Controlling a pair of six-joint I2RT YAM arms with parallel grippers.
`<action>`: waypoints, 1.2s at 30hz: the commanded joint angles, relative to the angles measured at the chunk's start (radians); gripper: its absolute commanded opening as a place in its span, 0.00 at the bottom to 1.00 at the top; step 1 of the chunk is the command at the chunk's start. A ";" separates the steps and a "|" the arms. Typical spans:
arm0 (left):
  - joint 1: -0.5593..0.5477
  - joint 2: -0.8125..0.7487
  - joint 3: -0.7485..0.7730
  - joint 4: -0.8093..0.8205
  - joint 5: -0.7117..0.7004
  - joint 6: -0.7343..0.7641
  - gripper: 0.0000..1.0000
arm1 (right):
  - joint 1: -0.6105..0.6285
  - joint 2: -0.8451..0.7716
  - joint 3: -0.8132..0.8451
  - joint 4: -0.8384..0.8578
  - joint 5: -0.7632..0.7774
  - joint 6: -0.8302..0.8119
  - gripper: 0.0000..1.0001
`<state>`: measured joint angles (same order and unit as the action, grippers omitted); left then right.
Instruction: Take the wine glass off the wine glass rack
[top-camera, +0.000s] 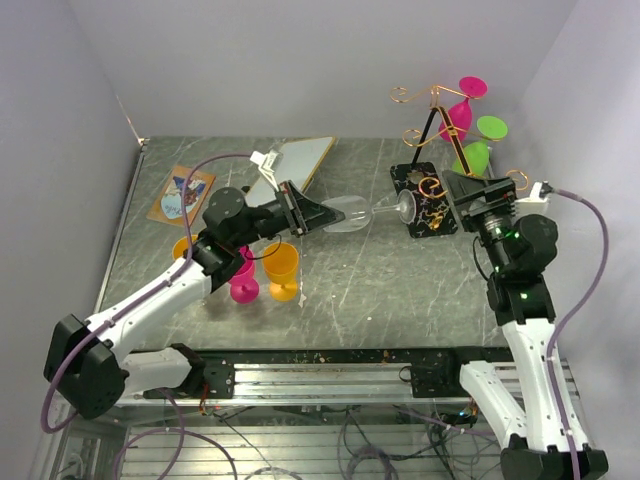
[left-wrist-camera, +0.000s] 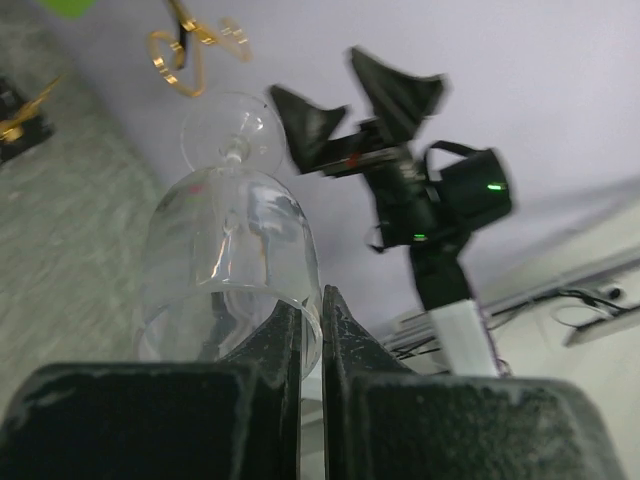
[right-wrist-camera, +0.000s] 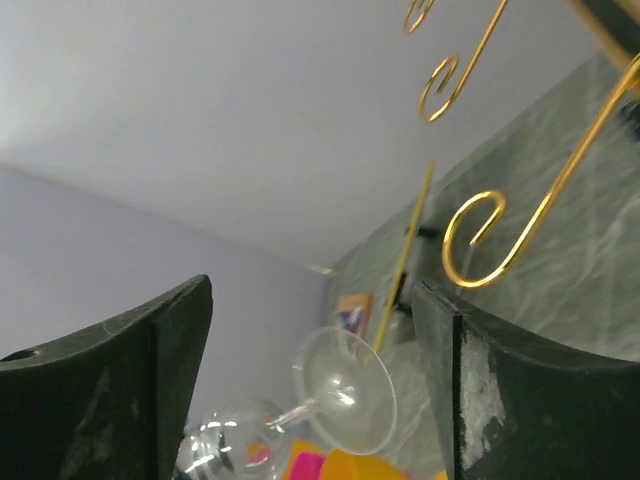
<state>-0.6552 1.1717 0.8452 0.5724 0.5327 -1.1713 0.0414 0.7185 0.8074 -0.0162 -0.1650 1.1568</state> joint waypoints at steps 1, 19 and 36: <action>-0.056 -0.009 0.176 -0.488 -0.112 0.263 0.07 | 0.002 -0.055 0.088 -0.184 0.207 -0.270 0.82; -0.234 0.421 0.686 -1.351 -0.484 0.665 0.07 | 0.002 -0.140 0.204 -0.250 0.502 -0.536 0.90; -0.260 0.534 0.779 -1.526 -0.554 0.716 0.07 | 0.003 -0.165 0.143 -0.256 0.541 -0.532 0.89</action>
<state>-0.9070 1.7161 1.5890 -0.8970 0.0105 -0.4732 0.0414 0.5659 0.9672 -0.2775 0.3504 0.6342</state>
